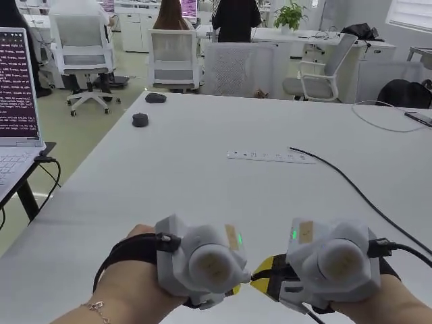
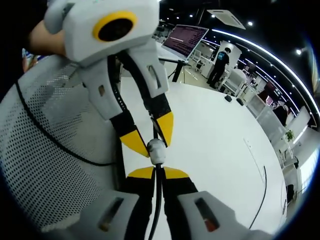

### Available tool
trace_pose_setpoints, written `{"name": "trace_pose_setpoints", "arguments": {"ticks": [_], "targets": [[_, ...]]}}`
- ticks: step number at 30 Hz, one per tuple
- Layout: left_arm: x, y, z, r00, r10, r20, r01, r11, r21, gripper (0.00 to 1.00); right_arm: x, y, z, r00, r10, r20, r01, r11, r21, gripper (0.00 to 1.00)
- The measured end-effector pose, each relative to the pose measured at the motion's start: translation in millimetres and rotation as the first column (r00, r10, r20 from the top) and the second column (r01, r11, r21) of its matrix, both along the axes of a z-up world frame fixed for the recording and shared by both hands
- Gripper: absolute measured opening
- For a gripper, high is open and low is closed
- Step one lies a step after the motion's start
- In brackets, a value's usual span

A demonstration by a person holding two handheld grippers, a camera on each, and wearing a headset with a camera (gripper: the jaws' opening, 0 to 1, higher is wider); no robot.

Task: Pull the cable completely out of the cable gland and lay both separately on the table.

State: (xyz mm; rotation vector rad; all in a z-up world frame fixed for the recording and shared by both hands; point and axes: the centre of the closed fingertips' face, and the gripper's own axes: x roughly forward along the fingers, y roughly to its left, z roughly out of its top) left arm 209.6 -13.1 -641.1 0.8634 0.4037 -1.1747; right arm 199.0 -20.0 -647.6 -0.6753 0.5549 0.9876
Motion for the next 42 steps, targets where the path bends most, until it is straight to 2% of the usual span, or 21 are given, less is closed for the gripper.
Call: {"name": "trace_pose_setpoints", "arguments": {"ticks": [2,5,12,20,29,33,35,38,40,42], "targets": [[2.2,1.8,0.2,1.0,0.008,0.01,-0.008,1.0,0.008,0.16,1.7,-2.4,-1.6,1.0,-0.011,0.0,0.011,1.0,-0.01,0.04],[4.9,4.3,0.2,1.0,0.025,0.01,-0.025,1.0,0.011,0.16,3.3,-9.7,-7.2,1.0,-0.03,-0.006,0.03,0.998,-0.048,0.03],[6.4,5.7,0.2,0.999,0.035,0.015,-0.035,0.999,0.014,0.16,4.7,-21.7,-16.2,0.997,-0.075,-0.033,0.072,0.993,-0.094,0.03],[8.7,6.8,2.0,0.999,0.048,0.02,-0.048,0.999,0.008,0.16,5.3,-39.8,-28.1,0.989,-0.134,-0.062,0.122,0.978,-0.17,0.03],[9.9,7.1,3.1,0.998,0.056,0.022,-0.056,0.998,0.003,0.16,4.6,-52.6,-34.9,0.981,-0.177,-0.08,0.155,0.963,-0.22,0.03],[9.9,7.4,2.8,0.998,0.057,0.021,-0.057,0.998,0.005,0.16,3.9,-52.1,-34.2,0.982,-0.17,-0.082,0.148,0.964,-0.22,0.04],[10.1,7.7,3.0,0.998,0.058,0.022,-0.058,0.998,0.005,0.16,3.6,-48.6,-32.4,0.985,-0.155,-0.078,0.136,0.969,-0.207,0.09],[9.1,6.5,3.7,0.998,0.054,0.021,-0.054,0.999,0.0,0.16,3.7,-29.2,-21.3,0.993,-0.104,-0.058,0.096,0.988,-0.123,0.19],[8.4,6.2,3.4,0.999,0.049,0.021,-0.049,0.999,0.001,0.16,4.2,-20.3,-13.6,0.997,-0.073,-0.029,0.07,0.994,-0.086,0.2],[7.7,5.9,3.4,0.999,0.045,0.019,-0.045,0.999,-0.001,0.16,3.8,-15.4,-9.6,0.998,-0.06,-0.02,0.059,0.996,-0.062,0.2]]}}
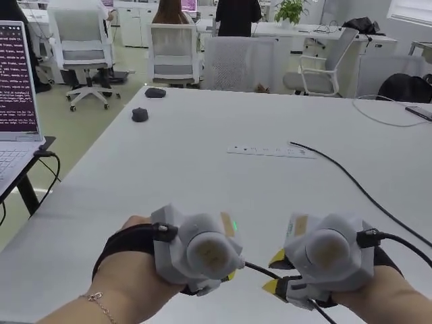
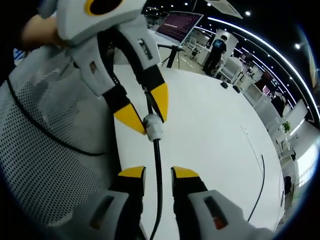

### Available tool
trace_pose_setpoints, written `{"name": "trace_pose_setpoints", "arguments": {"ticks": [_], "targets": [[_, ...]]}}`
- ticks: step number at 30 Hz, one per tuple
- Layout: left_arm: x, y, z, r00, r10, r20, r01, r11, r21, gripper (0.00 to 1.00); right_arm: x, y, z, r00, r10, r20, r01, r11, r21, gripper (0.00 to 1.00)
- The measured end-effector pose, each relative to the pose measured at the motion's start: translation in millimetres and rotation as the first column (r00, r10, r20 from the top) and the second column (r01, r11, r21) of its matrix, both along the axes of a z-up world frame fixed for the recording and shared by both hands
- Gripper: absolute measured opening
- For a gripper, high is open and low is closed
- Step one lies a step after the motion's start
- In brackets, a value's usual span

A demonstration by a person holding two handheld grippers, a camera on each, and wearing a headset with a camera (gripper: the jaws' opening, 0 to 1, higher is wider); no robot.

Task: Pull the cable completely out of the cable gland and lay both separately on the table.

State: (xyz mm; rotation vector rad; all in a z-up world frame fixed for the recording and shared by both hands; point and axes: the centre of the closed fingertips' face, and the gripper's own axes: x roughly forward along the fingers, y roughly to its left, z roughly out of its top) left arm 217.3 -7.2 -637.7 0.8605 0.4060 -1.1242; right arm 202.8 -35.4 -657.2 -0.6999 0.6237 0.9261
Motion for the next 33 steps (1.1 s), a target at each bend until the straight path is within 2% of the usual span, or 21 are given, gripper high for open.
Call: {"name": "trace_pose_setpoints", "arguments": {"ticks": [6,10,15,24,33], "targets": [[-7.6,-6.6,0.4,0.999,-0.038,-0.003,0.038,0.999,-0.007,0.16,-3.6,13.1,10.7,0.999,0.043,0.027,-0.045,0.997,0.058,0.15],[-9.0,-7.7,0.5,0.999,-0.049,-0.005,0.049,0.999,-0.009,0.16,-4.5,12.8,9.3,0.998,0.051,0.021,-0.052,0.997,0.052,0.03],[-8.4,-7.7,0.2,0.999,-0.047,-0.007,0.047,0.999,-0.01,0.16,-3.8,12.6,8.8,0.999,0.041,0.015,-0.042,0.997,0.061,0.03],[-3.8,-3.6,0.3,1.0,-0.023,0.001,0.023,1.0,-0.003,0.16,-1.3,3.7,2.3,1.0,0.009,-0.001,-0.009,1.0,0.023,0.03],[0.6,-0.8,1.1,1.0,-0.002,0.011,0.002,1.0,-0.001,0.16,1.5,-11.7,-9.3,0.999,-0.043,-0.031,0.042,0.998,-0.041,0.03]]}}
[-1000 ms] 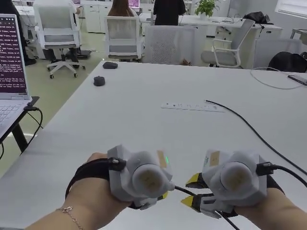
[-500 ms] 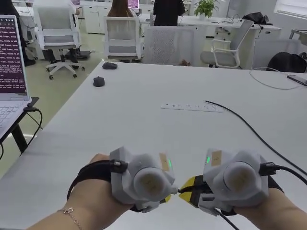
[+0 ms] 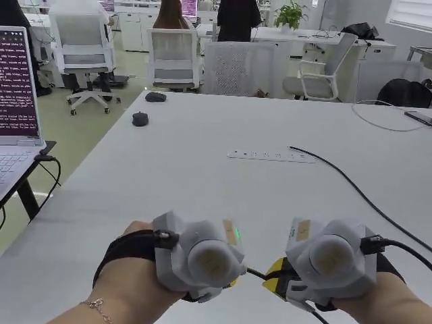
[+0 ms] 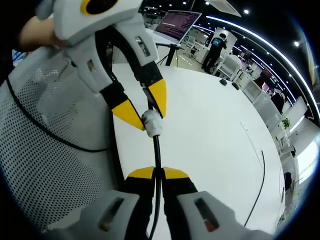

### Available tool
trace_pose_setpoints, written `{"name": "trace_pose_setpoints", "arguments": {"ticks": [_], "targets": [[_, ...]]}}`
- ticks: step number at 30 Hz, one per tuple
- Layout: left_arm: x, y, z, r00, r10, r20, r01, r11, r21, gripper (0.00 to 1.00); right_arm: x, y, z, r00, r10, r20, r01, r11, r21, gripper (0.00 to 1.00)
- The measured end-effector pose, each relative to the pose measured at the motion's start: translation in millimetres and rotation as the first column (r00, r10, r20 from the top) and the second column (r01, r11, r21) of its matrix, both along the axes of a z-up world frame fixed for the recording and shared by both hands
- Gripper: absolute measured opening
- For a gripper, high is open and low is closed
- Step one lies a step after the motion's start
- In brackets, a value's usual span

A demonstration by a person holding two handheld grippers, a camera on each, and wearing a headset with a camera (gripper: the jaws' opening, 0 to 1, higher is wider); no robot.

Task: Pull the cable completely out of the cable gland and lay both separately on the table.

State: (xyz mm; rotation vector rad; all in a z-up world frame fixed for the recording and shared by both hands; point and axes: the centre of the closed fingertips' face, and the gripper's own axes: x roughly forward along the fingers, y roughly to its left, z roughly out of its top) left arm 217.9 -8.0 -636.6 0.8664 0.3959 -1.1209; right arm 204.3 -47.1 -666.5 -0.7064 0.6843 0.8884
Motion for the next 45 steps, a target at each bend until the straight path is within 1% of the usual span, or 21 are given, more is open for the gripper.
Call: {"name": "trace_pose_setpoints", "arguments": {"ticks": [5,11,14,16,17,19,20,21,24,28,30,32,34,37,40,43,45], "targets": [[2.5,1.8,0.5,1.0,0.012,0.003,-0.012,1.0,0.0,0.16,1.0,-11.7,-7.9,0.999,-0.038,-0.025,0.037,0.998,-0.048,0.03],[4.0,2.7,0.5,1.0,0.017,0.005,-0.017,1.0,0.001,0.16,0.9,-22.6,-14.8,0.996,-0.073,-0.049,0.068,0.993,-0.091,0.03],[4.5,3.0,0.6,1.0,0.019,0.006,-0.019,1.0,0.001,0.16,-0.6,-24.5,-17.1,0.996,-0.072,-0.059,0.066,0.993,-0.101,0.03],[4.4,2.8,0.2,1.0,0.019,0.005,-0.019,1.0,0.002,0.16,-0.7,-23.8,-16.3,0.997,-0.062,-0.052,0.057,0.993,-0.105,0.05],[4.1,2.6,0.2,1.0,0.019,0.003,-0.019,1.0,0.0,0.16,-0.2,-21.3,-14.1,0.998,-0.055,-0.045,0.05,0.994,-0.093,0.08],[3.9,2.4,-0.1,1.0,0.018,0.004,-0.018,1.0,0.003,0.16,0.1,-9.4,-7.8,0.999,-0.029,-0.031,0.028,0.999,-0.033,0.14],[3.7,2.4,-0.5,1.0,0.017,0.002,-0.017,1.0,0.004,0.16,0.4,-5.0,-3.9,1.0,-0.021,-0.021,0.021,1.0,-0.012,0.16],[3.5,2.1,-0.5,1.0,0.016,0.001,-0.016,1.0,0.003,0.16,0.4,2.3,1.3,1.0,0.007,-0.002,-0.007,1.0,0.013,0.17],[2.2,1.3,-0.3,1.0,0.01,0.0,-0.01,1.0,0.002,0.16,-0.6,12.0,9.0,0.998,0.053,0.039,-0.054,0.998,0.033,0.17],[-1.2,-2.1,-0.3,1.0,-0.01,0.001,0.01,1.0,0.002,0.16,-0.1,20.4,21.0,0.994,0.069,0.08,-0.076,0.994,0.083,0.16],[-2.6,-3.3,-0.4,1.0,-0.017,0.001,0.017,1.0,0.003,0.16,-0.2,23.6,24.8,0.994,0.072,0.086,-0.081,0.991,0.105,0.16],[-3.6,-3.6,-1.2,1.0,-0.023,-0.001,0.023,1.0,0.006,0.16,-0.8,26.3,26.7,0.993,0.079,0.092,-0.089,0.989,0.116,0.14],[-4.0,-3.7,-1.1,1.0,-0.026,-0.001,0.026,1.0,0.005,0.16,-1.4,27.4,26.1,0.992,0.085,0.092,-0.095,0.989,0.115,0.12],[-5.1,-5.0,0.2,1.0,-0.031,0.001,0.031,1.0,-0.001,0.16,-3.1,26.6,23.7,0.992,0.093,0.084,-0.102,0.99,0.102,0.05],[-5.1,-5.0,-0.3,1.0,-0.031,-0.002,0.031,1.0,0.0,0.16,-2.2,25.9,23.9,0.993,0.084,0.082,-0.093,0.99,0.106,0.04],[-3.7,-4.0,0.5,1.0,-0.024,0.001,0.024,1.0,-0.002,0.16,-1.0,22.1,21.4,0.994,0.076,0.081,-0.083,0.993,0.082,0.04],[-1.9,-2.6,0.7,1.0,-0.015,0.002,0.015,1.0,-0.002,0.16,-0.2,20.2,20.3,0.995,0.067,0.078,-0.074,0.994,0.078,0.04]]}}
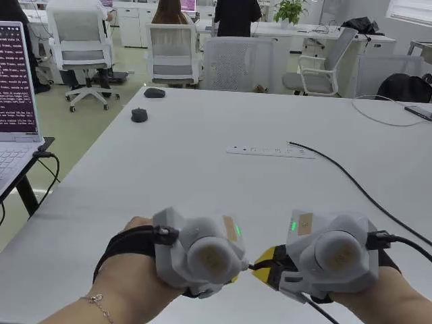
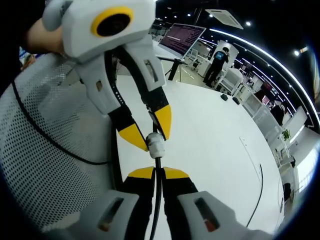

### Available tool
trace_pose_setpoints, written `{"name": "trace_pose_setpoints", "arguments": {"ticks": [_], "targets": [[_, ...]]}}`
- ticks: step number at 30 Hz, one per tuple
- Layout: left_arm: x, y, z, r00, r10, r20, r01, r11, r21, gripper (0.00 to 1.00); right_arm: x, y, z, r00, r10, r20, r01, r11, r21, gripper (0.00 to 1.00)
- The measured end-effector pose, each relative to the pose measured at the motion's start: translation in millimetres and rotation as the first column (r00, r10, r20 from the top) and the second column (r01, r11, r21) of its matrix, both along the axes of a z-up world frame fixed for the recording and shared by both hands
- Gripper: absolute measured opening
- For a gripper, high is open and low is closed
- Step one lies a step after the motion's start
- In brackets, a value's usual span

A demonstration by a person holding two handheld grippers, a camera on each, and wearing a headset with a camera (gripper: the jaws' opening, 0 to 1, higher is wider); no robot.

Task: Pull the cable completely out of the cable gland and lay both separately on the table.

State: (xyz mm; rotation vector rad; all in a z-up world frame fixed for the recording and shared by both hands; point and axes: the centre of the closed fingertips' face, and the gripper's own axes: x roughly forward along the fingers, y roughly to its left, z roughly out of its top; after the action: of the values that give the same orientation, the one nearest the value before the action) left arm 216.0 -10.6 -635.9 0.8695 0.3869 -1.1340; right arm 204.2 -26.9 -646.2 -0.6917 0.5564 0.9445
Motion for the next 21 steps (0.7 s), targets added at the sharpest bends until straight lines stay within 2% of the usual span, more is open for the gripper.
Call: {"name": "trace_pose_setpoints", "arguments": {"ticks": [6,9,15,21], "targets": [[2.9,2.5,1.0,1.0,0.016,0.009,-0.016,1.0,0.001,0.16,1.9,-11.7,-9.9,0.999,-0.035,-0.02,0.034,0.998,-0.056,0.03],[3.1,2.6,1.4,1.0,0.02,0.01,-0.02,1.0,0.0,0.16,2.3,-15.1,-12.1,0.998,-0.053,-0.031,0.051,0.997,-0.062,0.03],[4.7,3.8,2.4,1.0,0.028,0.013,-0.028,1.0,-0.003,0.16,2.6,-29.4,-23.1,0.992,-0.107,-0.068,0.099,0.988,-0.117,0.03],[4.8,3.8,2.8,0.999,0.03,0.012,-0.029,1.0,-0.004,0.16,2.4,-40.3,-29.9,0.987,-0.136,-0.082,0.121,0.978,-0.168,0.03]]}}
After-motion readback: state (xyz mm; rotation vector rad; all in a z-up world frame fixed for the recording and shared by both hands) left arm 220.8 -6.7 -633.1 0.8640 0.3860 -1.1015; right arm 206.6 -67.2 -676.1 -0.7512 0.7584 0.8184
